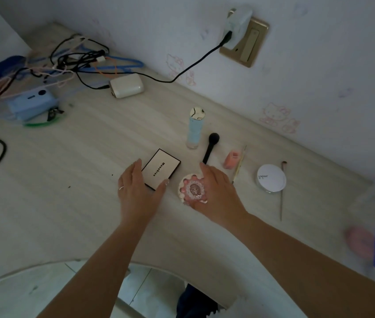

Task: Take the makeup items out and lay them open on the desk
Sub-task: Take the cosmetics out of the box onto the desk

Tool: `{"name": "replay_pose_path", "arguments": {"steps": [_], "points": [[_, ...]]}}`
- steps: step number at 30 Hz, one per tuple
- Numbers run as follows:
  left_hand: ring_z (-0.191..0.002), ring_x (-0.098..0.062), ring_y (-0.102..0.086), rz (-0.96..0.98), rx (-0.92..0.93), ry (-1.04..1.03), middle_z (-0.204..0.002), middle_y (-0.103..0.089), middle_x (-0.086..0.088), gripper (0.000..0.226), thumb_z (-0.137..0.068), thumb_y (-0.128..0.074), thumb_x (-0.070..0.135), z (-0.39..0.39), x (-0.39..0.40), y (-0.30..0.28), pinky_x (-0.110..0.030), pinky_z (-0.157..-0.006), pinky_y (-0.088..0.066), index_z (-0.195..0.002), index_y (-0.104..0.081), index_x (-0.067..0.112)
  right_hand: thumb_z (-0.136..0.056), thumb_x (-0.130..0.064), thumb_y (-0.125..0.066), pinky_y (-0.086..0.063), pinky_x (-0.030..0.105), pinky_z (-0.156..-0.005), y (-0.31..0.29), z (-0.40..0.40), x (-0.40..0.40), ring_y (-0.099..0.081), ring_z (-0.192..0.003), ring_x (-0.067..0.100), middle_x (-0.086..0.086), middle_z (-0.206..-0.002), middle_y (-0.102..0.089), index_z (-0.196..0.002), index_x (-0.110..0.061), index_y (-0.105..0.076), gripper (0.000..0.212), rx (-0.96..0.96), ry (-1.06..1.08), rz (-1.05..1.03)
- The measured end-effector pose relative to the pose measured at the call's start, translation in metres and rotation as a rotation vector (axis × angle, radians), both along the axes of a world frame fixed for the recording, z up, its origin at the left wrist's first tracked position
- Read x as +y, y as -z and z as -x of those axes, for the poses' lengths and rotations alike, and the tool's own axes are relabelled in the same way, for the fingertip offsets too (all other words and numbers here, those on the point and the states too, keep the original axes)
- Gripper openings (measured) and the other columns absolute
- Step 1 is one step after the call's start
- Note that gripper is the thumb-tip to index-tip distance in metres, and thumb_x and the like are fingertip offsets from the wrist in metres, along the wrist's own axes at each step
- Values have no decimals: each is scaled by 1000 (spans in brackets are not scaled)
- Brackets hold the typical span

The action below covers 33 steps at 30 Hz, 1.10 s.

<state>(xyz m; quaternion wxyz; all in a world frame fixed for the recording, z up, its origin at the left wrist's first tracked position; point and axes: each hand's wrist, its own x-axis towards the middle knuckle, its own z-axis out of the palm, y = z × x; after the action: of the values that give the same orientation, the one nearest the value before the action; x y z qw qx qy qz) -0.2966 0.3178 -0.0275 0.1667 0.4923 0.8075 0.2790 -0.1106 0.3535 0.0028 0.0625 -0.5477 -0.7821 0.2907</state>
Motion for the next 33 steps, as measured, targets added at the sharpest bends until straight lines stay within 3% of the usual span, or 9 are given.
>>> {"name": "replay_pose_path", "arguments": {"steps": [3,7,10,16,20,23,25,28,33], "points": [[-126,-21,-42,-215,-110,122,-133,-49,-8,57,-85,-65,32,-15,-5,-38,-25,-100,-33,-134,-46,10,-79,-42,-69,-26,38,-114,-31,-17,-3,-23,-140,17,2,-150,-31,-148,-20,-18,89,135,70,-69],[-104,-2,-54,-352,-201,379,-109,-61,6,42,-85,-53,34,-53,-1,-92,-9,-90,-39,-120,-59,12,-80,-37,-69,-20,11,-105,-78,-53,-10,-29,-131,3,-5,-143,-39,-145,-27,-26,78,269,202,-140],[-102,1,-51,-387,-172,549,-109,-60,9,38,-85,-51,33,-89,9,-124,-3,-89,-35,-116,-61,14,-79,-39,-68,-31,27,-110,-105,-89,-18,-36,-130,4,-14,-141,-40,-142,-31,-31,73,335,293,-187],[-100,-5,-54,-463,-178,755,-110,-59,8,37,-85,-52,33,-167,23,-159,-10,-87,-40,-116,-62,16,-79,-26,-71,-41,37,-106,-137,-175,-49,-46,-123,7,-21,-128,-43,-142,-34,-27,77,370,518,-292],[-102,-2,-54,-478,-215,911,-109,-60,9,36,-85,-54,31,-229,20,-162,-9,-91,-37,-115,-64,16,-81,-28,-70,-40,32,-105,-146,-243,-79,-45,-120,2,-26,-128,-43,-132,-49,-26,71,368,662,-291],[-102,-8,-57,-444,-213,1033,-109,-62,6,35,-84,-54,31,-278,13,-162,-17,-91,-42,-114,-64,16,-82,-23,-70,-41,33,-105,-144,-297,-106,-47,-117,2,-23,-128,-45,-124,-53,-32,64,366,777,-330],[-100,-8,-57,-422,-189,1102,-108,-63,5,34,-84,-54,30,-304,10,-160,-15,-90,-41,-113,-65,16,-82,-24,-69,-42,33,-103,-137,-326,-119,-48,-115,5,-25,-124,-45,-122,-50,-36,58,322,822,-321],[-100,-7,-55,-332,-169,1196,-106,-62,7,37,-83,-51,37,-348,3,-158,-15,-90,-40,-112,-65,19,-82,-25,-70,-43,36,-102,-119,-370,-134,-49,-116,10,-24,-119,-45,-128,-35,-45,53,221,794,-305],[-117,-12,-50,-68,25,1381,-124,-57,3,48,-81,-58,43,-411,-1,-147,-15,-98,-31,-124,-58,22,-86,-32,-63,-29,18,-100,-90,-421,-137,-39,-129,13,-3,-139,-41,-138,-24,-39,57,-104,500,-51]]}}
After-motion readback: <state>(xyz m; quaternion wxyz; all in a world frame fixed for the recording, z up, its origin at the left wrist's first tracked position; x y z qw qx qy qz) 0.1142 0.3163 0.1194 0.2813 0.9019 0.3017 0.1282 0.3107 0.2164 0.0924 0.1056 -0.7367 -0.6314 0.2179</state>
